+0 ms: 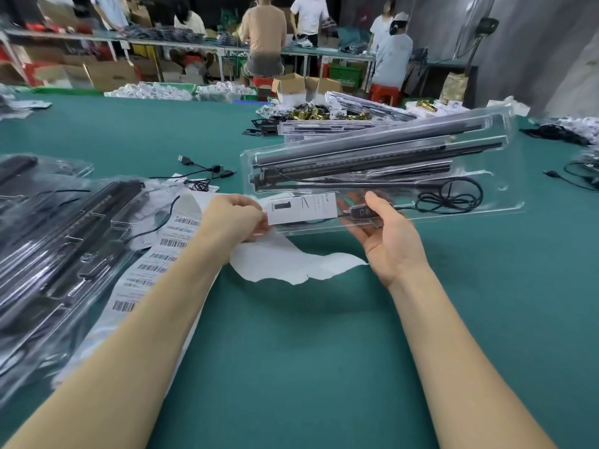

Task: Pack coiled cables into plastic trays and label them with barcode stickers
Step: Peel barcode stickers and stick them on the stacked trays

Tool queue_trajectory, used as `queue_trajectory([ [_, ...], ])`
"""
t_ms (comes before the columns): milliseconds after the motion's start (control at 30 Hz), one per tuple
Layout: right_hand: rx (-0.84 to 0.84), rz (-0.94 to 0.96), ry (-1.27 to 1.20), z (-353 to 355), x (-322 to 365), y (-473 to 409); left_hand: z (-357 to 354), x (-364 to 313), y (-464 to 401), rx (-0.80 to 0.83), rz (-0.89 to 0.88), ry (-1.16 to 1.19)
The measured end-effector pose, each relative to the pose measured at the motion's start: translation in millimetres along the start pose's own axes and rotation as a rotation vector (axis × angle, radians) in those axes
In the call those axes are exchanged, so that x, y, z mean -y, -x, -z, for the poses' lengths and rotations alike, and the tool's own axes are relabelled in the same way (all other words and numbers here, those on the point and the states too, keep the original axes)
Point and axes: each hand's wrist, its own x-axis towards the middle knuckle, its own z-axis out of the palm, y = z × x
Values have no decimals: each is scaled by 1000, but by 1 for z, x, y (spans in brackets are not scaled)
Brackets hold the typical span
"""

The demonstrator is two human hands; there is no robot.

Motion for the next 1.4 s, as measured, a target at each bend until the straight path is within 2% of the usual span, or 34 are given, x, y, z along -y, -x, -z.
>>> queue_trajectory([
  [100,-35,9,-12,5,1,-2,9,-2,2,199,56,106],
  [167,-30,11,-6,8,2,-3,14,-5,2,273,111,207],
  [433,-3,10,-6,3,0,-1,15,-8,3,196,153,136],
  [800,16,29,0,1,0,1,5,-7,4,86,67,96],
  [900,-32,31,-15,-1,0,0,8,-7,3,123,51,122],
  [1033,-117,20,-89,-5,-1,-2,17,-3,-1,250,19,171],
  [1167,-178,-11,-125,-3,1,-4,22,-4,-3,374,75,212],
  [1400,-251,-44,-129,-4,2,-6,22,-7,-2,382,153,201],
])
